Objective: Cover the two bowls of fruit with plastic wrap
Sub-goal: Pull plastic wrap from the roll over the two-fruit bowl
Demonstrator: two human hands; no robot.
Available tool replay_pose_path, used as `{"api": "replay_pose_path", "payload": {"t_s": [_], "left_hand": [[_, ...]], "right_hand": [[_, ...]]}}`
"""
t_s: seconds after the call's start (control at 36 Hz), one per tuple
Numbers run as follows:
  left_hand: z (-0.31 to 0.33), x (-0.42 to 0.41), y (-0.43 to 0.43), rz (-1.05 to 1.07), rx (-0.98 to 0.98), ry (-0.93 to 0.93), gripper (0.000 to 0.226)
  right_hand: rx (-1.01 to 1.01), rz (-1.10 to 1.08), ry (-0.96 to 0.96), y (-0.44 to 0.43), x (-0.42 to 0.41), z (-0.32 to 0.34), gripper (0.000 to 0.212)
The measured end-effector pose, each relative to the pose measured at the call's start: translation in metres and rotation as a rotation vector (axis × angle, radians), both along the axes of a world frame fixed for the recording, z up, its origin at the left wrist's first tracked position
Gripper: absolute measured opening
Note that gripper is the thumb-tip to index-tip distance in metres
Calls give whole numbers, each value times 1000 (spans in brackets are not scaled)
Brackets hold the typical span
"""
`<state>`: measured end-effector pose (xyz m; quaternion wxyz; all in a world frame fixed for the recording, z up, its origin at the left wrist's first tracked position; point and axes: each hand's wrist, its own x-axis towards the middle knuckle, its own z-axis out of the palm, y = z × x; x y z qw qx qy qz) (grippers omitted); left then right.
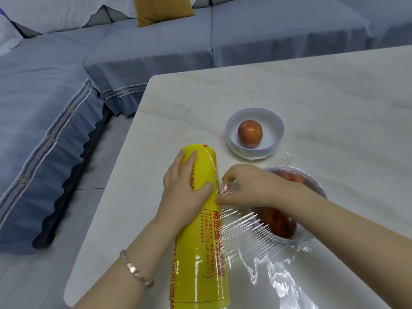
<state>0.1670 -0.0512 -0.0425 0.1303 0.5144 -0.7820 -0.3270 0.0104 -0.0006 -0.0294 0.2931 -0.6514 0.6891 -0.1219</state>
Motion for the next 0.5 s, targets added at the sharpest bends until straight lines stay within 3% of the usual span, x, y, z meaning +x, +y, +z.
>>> {"api": "replay_pose_path", "payload": {"t_s": [0.08,0.36,0.44,0.5], "left_hand": [[-4,1,9,120,189,20,79],[-8,3,8,134,211,96,87],[-10,4,7,141,210,117,81],[-11,6,6,146,204,129,79]], "right_hand": [[-63,-23,-5,2,0,-7,31],[-135,-151,59,1,12,-18,39],[-289,-148,284,0,16,-25,53],[-336,-174,310,-1,19,-24,50]]}}
